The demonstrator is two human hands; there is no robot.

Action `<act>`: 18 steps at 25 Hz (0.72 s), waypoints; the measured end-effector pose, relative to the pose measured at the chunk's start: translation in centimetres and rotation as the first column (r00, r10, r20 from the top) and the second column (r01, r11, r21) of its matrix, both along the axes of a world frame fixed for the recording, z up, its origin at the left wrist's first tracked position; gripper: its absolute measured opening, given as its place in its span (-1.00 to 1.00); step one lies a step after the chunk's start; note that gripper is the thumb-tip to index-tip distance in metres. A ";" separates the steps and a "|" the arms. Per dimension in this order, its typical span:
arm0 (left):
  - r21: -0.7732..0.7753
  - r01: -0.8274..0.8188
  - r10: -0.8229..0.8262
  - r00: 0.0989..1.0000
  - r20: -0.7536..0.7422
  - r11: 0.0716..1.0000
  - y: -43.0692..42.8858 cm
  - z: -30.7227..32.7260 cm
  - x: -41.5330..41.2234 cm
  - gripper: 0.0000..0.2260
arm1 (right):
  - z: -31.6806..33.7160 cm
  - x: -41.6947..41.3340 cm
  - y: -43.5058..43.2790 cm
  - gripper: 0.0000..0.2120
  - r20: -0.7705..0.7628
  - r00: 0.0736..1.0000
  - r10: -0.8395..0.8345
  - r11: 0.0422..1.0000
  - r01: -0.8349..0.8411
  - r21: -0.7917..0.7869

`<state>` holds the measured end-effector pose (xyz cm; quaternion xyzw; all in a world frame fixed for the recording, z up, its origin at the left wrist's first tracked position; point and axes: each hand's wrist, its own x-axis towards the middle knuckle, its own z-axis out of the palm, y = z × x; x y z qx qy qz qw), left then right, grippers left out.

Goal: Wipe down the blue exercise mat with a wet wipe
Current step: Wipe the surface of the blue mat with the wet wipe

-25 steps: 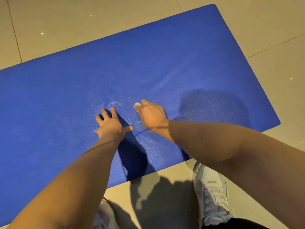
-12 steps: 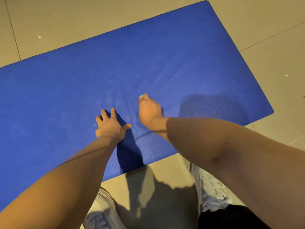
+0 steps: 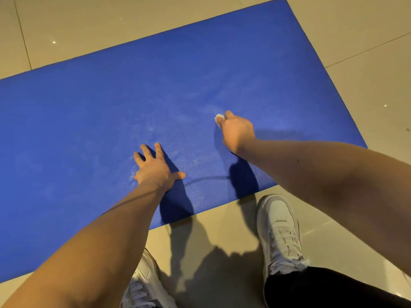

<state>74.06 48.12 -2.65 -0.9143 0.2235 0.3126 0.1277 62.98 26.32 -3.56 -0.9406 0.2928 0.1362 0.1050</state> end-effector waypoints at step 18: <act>0.018 0.021 -0.022 0.999 0.024 1.000 0.1 0.2 -0.2 0.16 | -0.1 -1.1 5.4 -0.65 0.087 0.985 0.151 0.981 -0.160 0.109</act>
